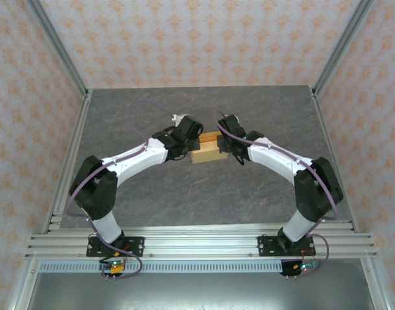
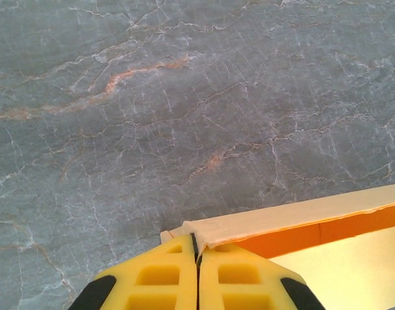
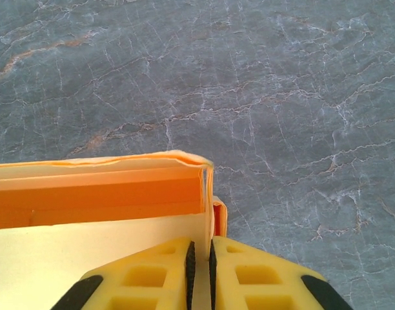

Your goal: Fold the paper box

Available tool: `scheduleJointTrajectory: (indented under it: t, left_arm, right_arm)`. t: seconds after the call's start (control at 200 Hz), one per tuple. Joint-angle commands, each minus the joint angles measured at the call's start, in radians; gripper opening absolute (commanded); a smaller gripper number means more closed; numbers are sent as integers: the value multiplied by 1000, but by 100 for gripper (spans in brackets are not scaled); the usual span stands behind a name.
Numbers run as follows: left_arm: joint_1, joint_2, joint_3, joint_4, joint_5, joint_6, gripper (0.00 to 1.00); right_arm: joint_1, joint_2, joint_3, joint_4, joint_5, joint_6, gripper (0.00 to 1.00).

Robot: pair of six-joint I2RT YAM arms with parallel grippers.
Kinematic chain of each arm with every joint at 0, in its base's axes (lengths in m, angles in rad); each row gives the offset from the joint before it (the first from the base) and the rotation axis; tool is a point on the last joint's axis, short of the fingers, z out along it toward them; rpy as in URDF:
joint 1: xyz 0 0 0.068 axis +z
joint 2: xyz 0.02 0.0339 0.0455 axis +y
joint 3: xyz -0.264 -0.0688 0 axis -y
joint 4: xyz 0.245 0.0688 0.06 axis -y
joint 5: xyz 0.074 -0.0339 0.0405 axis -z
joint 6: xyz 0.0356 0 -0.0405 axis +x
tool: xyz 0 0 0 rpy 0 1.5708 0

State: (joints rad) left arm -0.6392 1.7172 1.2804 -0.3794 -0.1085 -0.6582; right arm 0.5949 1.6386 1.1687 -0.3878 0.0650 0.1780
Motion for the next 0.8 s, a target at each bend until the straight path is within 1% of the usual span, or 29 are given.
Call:
scheduleJointTrajectory:
  t: [0.0, 0.34, 0.561, 0.641, 0.791]
  left_arm:
    - [-2, 10, 38, -37, 41, -53, 7]
    - [-3, 17, 59, -39, 98, -86, 10]
    - [-4, 23, 91, -73, 102, -89, 10]
    - [-4, 37, 128, -128, 86, -74, 10]
    - [-4, 54, 130, -138, 86, -57, 10]
  right_arm:
    - [6, -6, -18, -7, 15, 19, 17]
    - [6, 5, -30, 2, 26, 29, 17]
    - [9, 5, -37, 3, 33, 29, 17]
    - [8, -1, -37, -7, 41, 16, 20]
    - [5, -19, -29, -34, 76, -25, 24]
